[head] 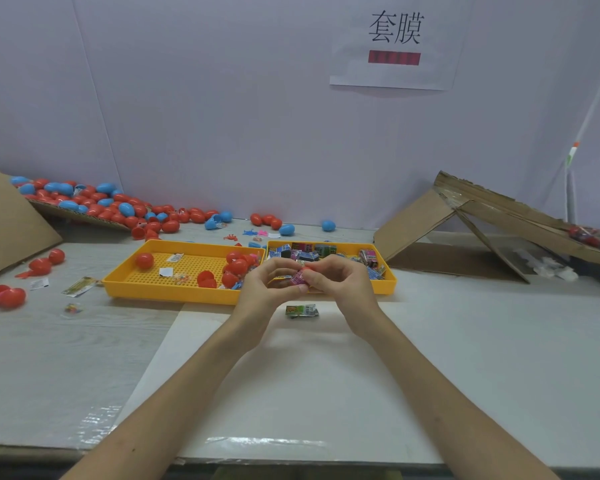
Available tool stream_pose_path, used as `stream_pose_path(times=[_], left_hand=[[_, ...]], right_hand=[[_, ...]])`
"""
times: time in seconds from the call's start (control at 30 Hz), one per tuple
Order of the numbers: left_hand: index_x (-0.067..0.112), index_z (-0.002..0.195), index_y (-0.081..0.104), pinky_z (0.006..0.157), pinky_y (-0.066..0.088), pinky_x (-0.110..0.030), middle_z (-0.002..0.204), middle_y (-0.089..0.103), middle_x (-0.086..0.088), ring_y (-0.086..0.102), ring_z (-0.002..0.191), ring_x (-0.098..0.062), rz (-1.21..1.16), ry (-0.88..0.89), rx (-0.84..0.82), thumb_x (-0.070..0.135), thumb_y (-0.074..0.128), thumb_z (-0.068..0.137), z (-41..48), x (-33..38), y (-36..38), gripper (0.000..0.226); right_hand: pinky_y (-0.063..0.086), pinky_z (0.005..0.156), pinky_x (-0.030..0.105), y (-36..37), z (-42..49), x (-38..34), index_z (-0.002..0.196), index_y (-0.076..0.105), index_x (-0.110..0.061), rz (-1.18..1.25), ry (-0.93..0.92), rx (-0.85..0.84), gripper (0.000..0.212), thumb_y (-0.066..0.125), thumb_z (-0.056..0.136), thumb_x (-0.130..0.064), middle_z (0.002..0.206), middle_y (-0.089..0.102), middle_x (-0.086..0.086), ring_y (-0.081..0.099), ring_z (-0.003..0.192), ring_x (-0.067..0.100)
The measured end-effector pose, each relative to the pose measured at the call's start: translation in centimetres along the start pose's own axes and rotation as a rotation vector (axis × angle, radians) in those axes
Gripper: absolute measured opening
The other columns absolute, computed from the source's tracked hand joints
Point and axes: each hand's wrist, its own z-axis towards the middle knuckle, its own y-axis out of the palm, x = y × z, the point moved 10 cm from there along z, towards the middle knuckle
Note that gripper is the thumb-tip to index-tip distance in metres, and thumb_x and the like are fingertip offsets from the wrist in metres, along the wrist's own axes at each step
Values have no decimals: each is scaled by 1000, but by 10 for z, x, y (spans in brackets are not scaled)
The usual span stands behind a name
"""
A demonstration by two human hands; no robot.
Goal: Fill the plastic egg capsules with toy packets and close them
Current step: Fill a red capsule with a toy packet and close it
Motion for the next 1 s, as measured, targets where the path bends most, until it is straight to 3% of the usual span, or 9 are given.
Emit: stream_pose_path(times=[0.17, 0.3, 0.43, 0.53, 0.6, 0.67, 0.8, 0.87, 1.0], left_hand=[[21, 103, 73, 91, 59, -39, 105, 74, -4, 71, 105, -25, 11, -4, 17, 5, 85, 77, 0, -1, -1, 32], [24, 101, 74, 93, 58, -40, 104, 74, -1, 69, 106, -23, 17, -13, 43, 10, 87, 75, 1, -2, -3, 32], [24, 102, 74, 90, 57, -32, 104, 75, 4, 68, 106, -17, 11, -1, 49, 8, 87, 75, 1, -1, -5, 34], [25, 105, 75, 86, 56, -26, 105, 75, 6, 70, 103, -10, 22, 1, 35, 7, 85, 77, 0, 1, -3, 34], [19, 113, 73, 85, 56, -26, 110, 75, -2, 72, 103, -14, -97, -36, 25, 11, 81, 82, 0, -1, -3, 33], [10, 117, 70, 86, 58, -27, 111, 74, -10, 72, 104, -22, -253, -120, 11, 19, 74, 90, -1, -6, -2, 29], [9, 110, 70, 76, 58, -28, 91, 71, -11, 72, 86, -21, -250, -256, -18, 37, 66, 96, -5, -18, 4, 32], [6, 115, 69, 72, 58, -26, 86, 72, -11, 72, 81, -21, -274, -252, -41, 34, 65, 97, -5, -17, 8, 33], [2, 121, 66, 74, 59, -25, 96, 76, -15, 75, 88, -23, -320, -227, -43, 23, 67, 95, -5, -13, 7, 32]], right_hand=[[57, 89, 55, 0, 0, -1, 88, 78, -16, -13, 6, 8, 4, 76, 87, -12, 89, 76, 12, 72, 93, 34], [59, 87, 48, 2, -2, -3, 85, 79, -24, -69, -6, 3, 11, 72, 92, -20, 87, 76, 5, 72, 90, 26], [61, 85, 46, 4, -1, 0, 101, 76, -19, -35, 19, -8, 10, 71, 93, -22, 96, 77, 6, 73, 96, 24], [61, 78, 38, 4, -1, 2, 94, 78, -26, -27, 24, -5, 9, 73, 91, -19, 93, 77, 4, 74, 92, 20], [59, 75, 30, 2, -1, 2, 94, 78, -25, 34, 34, -1, 11, 73, 91, -15, 95, 78, 4, 74, 92, 19], [59, 79, 31, -2, 1, 2, 100, 78, -19, 100, 40, 5, 13, 72, 91, -12, 102, 77, 8, 73, 98, 23], [59, 81, 29, -3, 2, -4, 103, 76, -16, 120, -4, -14, 20, 73, 88, -3, 104, 77, 8, 73, 99, 23], [58, 81, 26, -3, 1, -7, 104, 76, -15, 93, -28, -20, 24, 74, 86, 0, 105, 77, 5, 73, 100, 20], [57, 83, 25, -5, 2, -9, 105, 76, -15, 24, -55, -16, 24, 72, 87, 1, 105, 77, 1, 72, 101, 16]])
